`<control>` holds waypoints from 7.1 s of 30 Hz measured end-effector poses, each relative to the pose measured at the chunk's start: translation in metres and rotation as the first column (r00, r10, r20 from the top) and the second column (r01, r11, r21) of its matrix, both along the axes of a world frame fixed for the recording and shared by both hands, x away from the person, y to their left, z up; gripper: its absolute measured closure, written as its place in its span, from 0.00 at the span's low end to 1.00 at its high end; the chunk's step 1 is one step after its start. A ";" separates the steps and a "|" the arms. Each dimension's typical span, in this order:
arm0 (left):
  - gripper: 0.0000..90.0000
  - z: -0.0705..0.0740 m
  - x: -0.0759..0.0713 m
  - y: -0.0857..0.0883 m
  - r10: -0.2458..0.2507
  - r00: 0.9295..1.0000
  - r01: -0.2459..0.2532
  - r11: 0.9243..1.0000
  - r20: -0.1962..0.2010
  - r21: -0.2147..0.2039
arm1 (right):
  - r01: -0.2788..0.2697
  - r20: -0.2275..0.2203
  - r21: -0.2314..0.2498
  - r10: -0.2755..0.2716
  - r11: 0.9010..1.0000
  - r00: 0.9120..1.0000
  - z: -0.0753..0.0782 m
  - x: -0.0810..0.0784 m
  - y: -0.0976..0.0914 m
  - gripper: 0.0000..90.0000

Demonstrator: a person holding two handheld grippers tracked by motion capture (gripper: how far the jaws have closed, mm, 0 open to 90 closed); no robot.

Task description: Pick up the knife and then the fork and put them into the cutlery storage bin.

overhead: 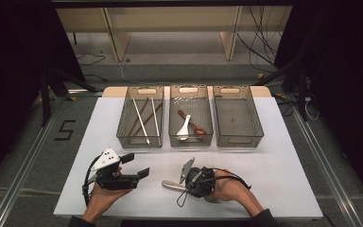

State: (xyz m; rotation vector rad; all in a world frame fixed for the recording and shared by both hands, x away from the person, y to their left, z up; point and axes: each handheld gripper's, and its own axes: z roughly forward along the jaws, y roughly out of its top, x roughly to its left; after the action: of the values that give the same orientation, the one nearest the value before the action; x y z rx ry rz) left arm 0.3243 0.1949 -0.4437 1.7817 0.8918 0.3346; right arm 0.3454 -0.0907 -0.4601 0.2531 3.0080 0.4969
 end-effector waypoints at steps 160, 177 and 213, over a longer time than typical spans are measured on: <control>0.18 0.000 0.001 0.007 0.031 0.999 -0.030 0.999 0.028 -0.030 | 0.716 0.122 0.243 -0.752 0.655 0.647 0.080 0.209 -0.139 0.89; 0.18 0.000 0.001 0.007 0.029 0.999 -0.028 0.999 0.027 -0.033 | 0.716 0.147 0.238 -0.753 0.656 0.641 0.078 0.214 -0.138 0.89; 0.18 0.000 0.001 0.007 0.029 0.999 -0.028 0.999 0.027 -0.026 | 0.655 0.035 0.366 -0.713 0.661 0.700 0.114 0.169 -0.111 0.36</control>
State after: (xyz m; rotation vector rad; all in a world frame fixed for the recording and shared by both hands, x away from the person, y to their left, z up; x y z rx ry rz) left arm 0.3250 0.2023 -0.4435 1.7383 0.8993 0.3634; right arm 0.5144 -0.2016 -0.3465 1.2432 2.3553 0.8559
